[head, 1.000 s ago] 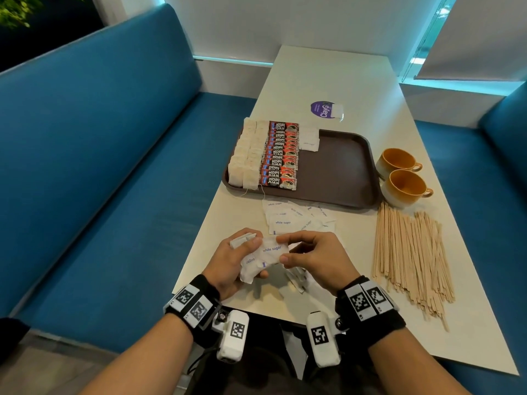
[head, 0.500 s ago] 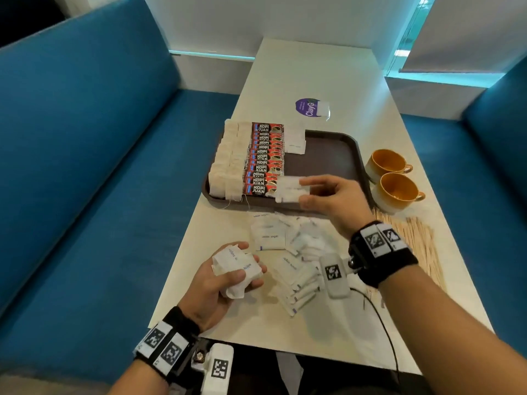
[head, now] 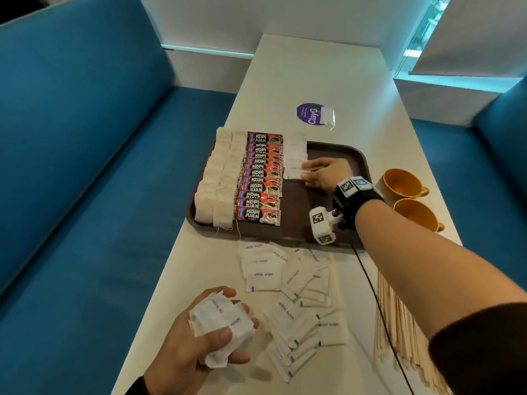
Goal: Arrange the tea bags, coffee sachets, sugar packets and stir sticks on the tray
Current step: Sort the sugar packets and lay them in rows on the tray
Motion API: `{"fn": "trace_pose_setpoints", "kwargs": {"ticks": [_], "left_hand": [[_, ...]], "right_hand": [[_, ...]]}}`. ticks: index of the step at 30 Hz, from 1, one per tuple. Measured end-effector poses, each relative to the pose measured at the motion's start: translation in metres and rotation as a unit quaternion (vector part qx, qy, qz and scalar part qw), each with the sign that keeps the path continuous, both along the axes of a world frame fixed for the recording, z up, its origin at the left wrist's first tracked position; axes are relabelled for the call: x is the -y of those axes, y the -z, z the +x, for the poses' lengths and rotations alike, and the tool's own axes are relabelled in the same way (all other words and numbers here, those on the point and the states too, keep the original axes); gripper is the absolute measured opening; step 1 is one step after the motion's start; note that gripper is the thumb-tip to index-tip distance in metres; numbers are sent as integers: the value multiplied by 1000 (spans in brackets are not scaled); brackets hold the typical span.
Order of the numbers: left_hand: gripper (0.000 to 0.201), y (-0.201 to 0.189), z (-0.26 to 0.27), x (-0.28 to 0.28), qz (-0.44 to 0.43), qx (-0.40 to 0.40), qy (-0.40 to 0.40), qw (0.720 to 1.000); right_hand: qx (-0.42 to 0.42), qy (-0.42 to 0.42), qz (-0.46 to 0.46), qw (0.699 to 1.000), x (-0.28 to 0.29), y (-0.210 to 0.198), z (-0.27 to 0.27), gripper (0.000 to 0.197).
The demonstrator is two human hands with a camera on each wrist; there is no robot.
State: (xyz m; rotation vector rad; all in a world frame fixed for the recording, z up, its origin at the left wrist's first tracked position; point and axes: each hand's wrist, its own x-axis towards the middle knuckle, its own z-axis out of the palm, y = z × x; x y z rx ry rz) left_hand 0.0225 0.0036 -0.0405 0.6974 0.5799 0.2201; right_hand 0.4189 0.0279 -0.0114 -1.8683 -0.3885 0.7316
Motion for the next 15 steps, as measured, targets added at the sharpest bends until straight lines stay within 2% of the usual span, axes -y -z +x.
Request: {"fn": "trace_pose_setpoints", "kwargs": {"ticks": [4, 7, 10, 13, 15], "left_hand": [[73, 3, 1, -2, -10, 3, 5, 1000], [86, 4, 2, -6, -10, -7, 12, 1000], [86, 4, 3, -9, -1, -3, 21, 1000], [90, 6, 4, -7, 4, 5, 12, 1000], [86, 9, 4, -5, 1, 16, 4, 1000]], "right_hand": [[58, -10, -43, 997, -21, 6, 13, 21], [86, -32, -99, 991, -30, 8, 23, 20], [129, -52, -143, 980, -35, 10, 28, 18], [162, -67, -162, 971, -34, 7, 28, 21], [161, -66, -152, 973, -30, 4, 27, 23]]}}
